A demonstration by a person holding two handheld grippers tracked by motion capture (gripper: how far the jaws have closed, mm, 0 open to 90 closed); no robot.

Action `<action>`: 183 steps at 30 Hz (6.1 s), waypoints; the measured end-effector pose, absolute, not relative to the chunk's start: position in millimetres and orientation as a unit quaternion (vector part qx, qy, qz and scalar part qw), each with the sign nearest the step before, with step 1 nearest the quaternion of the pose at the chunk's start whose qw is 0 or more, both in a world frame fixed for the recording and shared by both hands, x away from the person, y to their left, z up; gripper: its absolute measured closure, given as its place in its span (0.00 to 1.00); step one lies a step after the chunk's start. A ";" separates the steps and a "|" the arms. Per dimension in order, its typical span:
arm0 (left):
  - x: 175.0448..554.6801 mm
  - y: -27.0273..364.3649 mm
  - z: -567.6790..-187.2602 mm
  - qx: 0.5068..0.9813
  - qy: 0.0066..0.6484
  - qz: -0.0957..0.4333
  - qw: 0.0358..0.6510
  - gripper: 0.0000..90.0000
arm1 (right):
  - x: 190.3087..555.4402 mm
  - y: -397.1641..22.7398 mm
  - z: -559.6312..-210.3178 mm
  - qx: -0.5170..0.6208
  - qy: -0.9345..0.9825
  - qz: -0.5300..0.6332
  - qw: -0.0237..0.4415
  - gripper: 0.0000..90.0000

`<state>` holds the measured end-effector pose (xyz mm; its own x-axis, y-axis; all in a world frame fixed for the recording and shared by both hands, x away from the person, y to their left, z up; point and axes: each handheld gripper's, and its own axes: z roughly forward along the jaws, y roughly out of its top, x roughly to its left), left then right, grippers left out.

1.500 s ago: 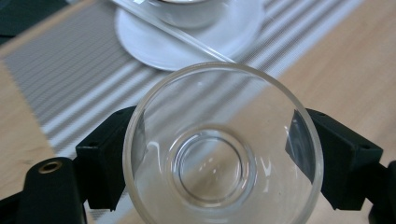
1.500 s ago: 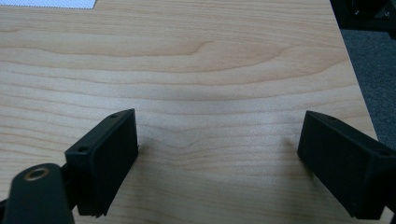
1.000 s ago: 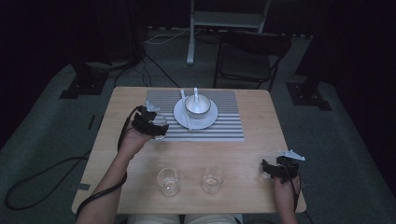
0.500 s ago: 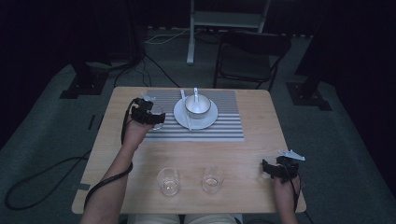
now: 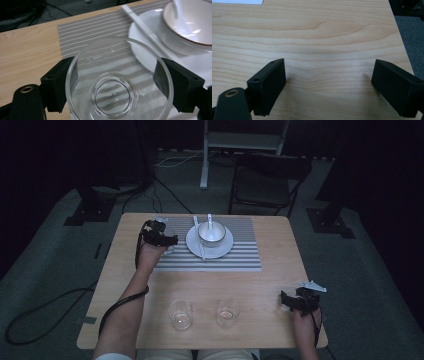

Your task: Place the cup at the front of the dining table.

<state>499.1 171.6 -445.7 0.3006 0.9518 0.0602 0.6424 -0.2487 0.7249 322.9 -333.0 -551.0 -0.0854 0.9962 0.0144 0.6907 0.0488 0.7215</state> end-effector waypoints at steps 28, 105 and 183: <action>539.0 165.1 -475.9 0.746 0.548 0.239 0.293 0.21 | 322.8 -333.0 -551.0 0.624 0.676 0.293 0.260 0.13; 495.7 194.5 -514.8 0.771 0.526 0.204 0.297 0.01 | 322.6 -332.9 -551.0 0.624 0.676 0.294 0.260 0.13; 343.0 270.8 -522.4 0.769 0.495 0.206 0.348 0.01 | 322.6 -332.9 -551.0 0.624 0.676 0.293 0.260 0.13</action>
